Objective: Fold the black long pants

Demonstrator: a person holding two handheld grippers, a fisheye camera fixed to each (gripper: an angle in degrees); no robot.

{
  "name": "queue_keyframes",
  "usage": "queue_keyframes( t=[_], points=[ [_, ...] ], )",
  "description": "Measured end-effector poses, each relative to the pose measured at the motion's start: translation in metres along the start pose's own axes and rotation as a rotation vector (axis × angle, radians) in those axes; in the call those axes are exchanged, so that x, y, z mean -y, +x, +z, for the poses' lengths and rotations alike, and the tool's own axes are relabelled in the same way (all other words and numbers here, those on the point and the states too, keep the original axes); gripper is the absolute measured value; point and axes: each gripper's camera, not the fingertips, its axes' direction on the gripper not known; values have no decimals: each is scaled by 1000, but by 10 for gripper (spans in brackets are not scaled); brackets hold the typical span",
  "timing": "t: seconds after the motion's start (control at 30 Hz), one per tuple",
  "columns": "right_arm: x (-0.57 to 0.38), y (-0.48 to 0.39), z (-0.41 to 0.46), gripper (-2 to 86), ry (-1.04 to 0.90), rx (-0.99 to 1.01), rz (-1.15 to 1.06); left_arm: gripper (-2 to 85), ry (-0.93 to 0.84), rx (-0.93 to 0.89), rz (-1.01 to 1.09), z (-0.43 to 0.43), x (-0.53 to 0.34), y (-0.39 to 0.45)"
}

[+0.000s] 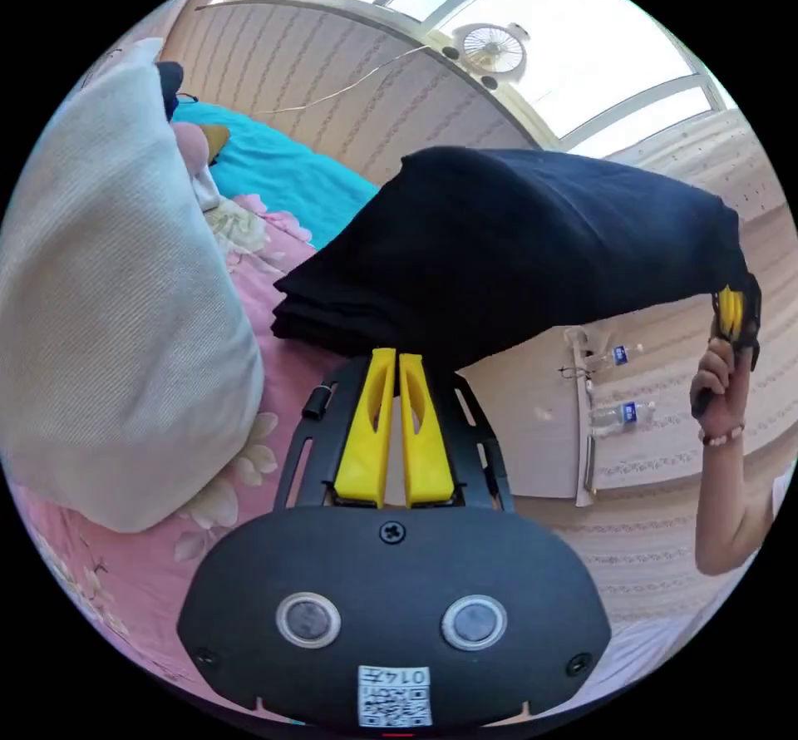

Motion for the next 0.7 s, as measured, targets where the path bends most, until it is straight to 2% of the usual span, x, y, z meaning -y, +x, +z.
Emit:
queue_keyframes(
  t=[0.1,0.17,0.23,0.27,0.4,0.53,0.6,0.7],
  points=[
    [10,-69,-6,8,-43,109,-83,-10,37,-114,47,-125,-61,44],
    [10,-111,11,7,-108,230,-125,-10,67,-128,79,-206,-106,64],
    [2,-156,44,7,-187,374,-162,-10,123,-62,84,-318,-177,78],
    [-9,-186,69,7,-224,470,-173,-10,133,-37,68,-346,-195,79],
    [-72,-290,168,7,-308,796,-136,-10,277,163,-67,-553,-331,65],
    [-136,-385,249,8,-415,853,-124,-10,434,408,-254,-748,-475,64],
    [-171,-440,301,8,-524,842,-150,-10,488,510,-320,-817,-529,70],
    [-198,-490,350,7,-582,776,-164,-10,617,632,-428,-920,-602,88]
  ],
)
